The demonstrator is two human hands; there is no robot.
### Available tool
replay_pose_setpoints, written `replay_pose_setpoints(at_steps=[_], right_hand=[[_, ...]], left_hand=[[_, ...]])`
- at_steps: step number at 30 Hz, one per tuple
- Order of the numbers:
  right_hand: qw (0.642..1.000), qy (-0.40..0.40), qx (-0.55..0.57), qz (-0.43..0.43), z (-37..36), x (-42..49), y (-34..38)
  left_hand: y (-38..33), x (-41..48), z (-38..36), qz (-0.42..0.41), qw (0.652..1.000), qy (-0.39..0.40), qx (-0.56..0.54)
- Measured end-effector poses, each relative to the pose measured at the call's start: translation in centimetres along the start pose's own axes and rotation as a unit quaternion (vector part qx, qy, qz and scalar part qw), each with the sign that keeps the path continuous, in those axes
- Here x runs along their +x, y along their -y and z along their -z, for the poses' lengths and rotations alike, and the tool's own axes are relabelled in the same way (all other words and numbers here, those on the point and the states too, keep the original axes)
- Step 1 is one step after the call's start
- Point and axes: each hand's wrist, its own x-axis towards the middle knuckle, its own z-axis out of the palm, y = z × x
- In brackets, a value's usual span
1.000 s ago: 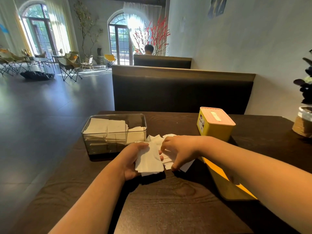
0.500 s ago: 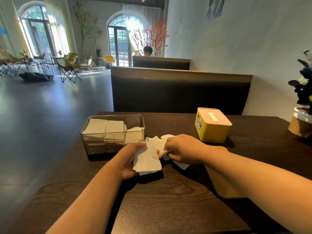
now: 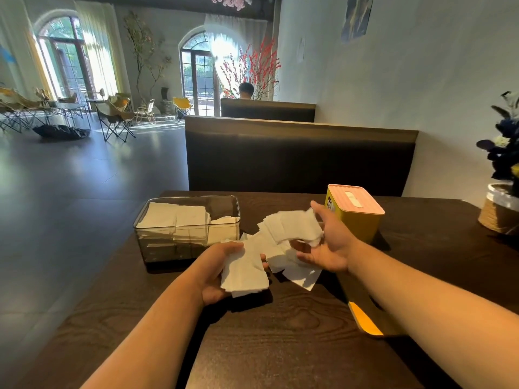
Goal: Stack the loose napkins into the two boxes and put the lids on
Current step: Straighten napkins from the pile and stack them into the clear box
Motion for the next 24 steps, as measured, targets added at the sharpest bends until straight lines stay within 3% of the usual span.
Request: replay_pose_setpoints(at_steps=[5, 10, 17, 20, 24], right_hand=[[0.993, -0.051, -0.084, -0.058, -0.8, -0.7, -0.8], [0.977, -0.085, -0.19, 0.034, -2.3, -0.8, 1.3], [0.92, 0.124, -0.357, 0.099, -4.1, -5.7, 5.6], [0.876, 0.18, -0.437, 0.096, -5.6, -5.1, 5.2], [0.776, 0.18, -0.593, 0.119, -7.4, -2.6, 3.0]], left_hand=[[0.0, 0.3, 0.0, 0.01, 1.0, -0.005, -0.007], [-0.1, 0.1, 0.1, 0.014, 1.0, 0.014, -0.02], [0.1, 0.0, 0.2, 0.002, 0.999, 0.04, -0.028], [0.5, 0.0, 0.0, -0.01, 0.997, 0.071, -0.036], [0.8, -0.3, -0.6, -0.007, 0.991, 0.112, -0.067]])
